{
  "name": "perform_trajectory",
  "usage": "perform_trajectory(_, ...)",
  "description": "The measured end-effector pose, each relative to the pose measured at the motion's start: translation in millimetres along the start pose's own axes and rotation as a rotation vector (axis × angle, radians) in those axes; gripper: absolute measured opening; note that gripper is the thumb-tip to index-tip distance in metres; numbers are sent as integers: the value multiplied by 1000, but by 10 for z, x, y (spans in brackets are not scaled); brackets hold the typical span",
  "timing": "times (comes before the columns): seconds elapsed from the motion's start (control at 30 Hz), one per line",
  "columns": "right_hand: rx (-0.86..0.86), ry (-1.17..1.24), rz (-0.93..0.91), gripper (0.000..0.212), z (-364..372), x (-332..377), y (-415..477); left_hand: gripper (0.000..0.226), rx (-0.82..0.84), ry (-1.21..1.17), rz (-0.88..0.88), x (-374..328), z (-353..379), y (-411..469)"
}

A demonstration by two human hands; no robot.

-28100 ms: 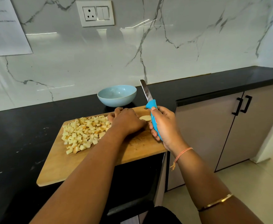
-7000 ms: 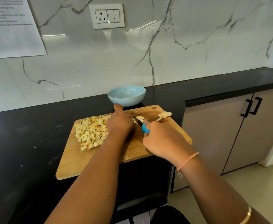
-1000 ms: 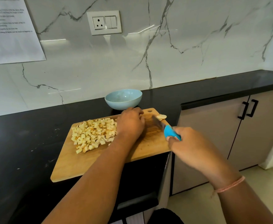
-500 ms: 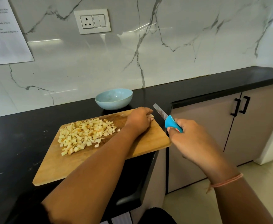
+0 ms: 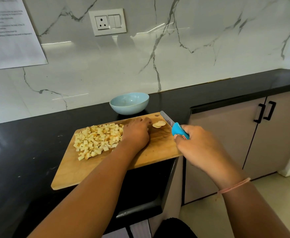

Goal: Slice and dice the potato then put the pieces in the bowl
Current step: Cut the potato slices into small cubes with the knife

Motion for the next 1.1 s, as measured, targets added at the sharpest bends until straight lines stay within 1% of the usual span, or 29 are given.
perform_trajectory(0.07,-8,-23,7,31,29,12,34,41,19,65,-19,52,-38,-28)
perform_trajectory(0.17,-7,-67,35,29,67,-13,112,38,4,125,-79,160,-124,-81)
perform_trajectory(0.23,33,-89,52,28,116,-35,171,33,-23,115,-103,193,-154,-102)
perform_trajectory(0.33,99,-108,67,26,167,-58,240,28,-70,41,-61,68,-191,-75)
perform_trajectory(0.4,102,-111,74,25,148,-70,270,35,-24,57,-39,-58,-150,-4)
perform_trajectory(0.47,89,-109,76,25,114,-82,288,42,56,73,-66,-141,-66,70)
perform_trajectory(0.53,89,-114,74,24,99,-104,293,44,97,26,-104,-178,6,124)
perform_trajectory(0.63,104,-115,57,23,101,-138,280,48,72,-92,-160,-149,56,151)
perform_trajectory(0.7,107,-106,37,26,101,-140,269,56,56,-143,-206,-103,68,149)
perform_trajectory(0.77,103,-106,16,31,109,-116,259,58,26,-186,-241,-77,44,134)
perform_trajectory(0.87,108,-101,8,36,148,-104,263,43,-35,-202,-251,-49,-21,104)
perform_trajectory(0.97,109,-87,34,34,171,-139,282,16,-86,-325,-253,37,-46,60)
perform_trajectory(1.03,103,-86,48,33,166,-152,290,8,-104,-364,-273,95,-75,21)
perform_trajectory(1.1,95,-89,49,32,156,-144,291,6,-122,-375,-308,148,-113,-20)
Point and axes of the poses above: each hand's wrist, its own y-axis towards the middle knuckle, its own z-axis out of the palm, x = y × z, the point moved 7 cm from there along y, towards the middle knuckle, and after that the axes turned 1 degree about x, right-handed, at the moved point
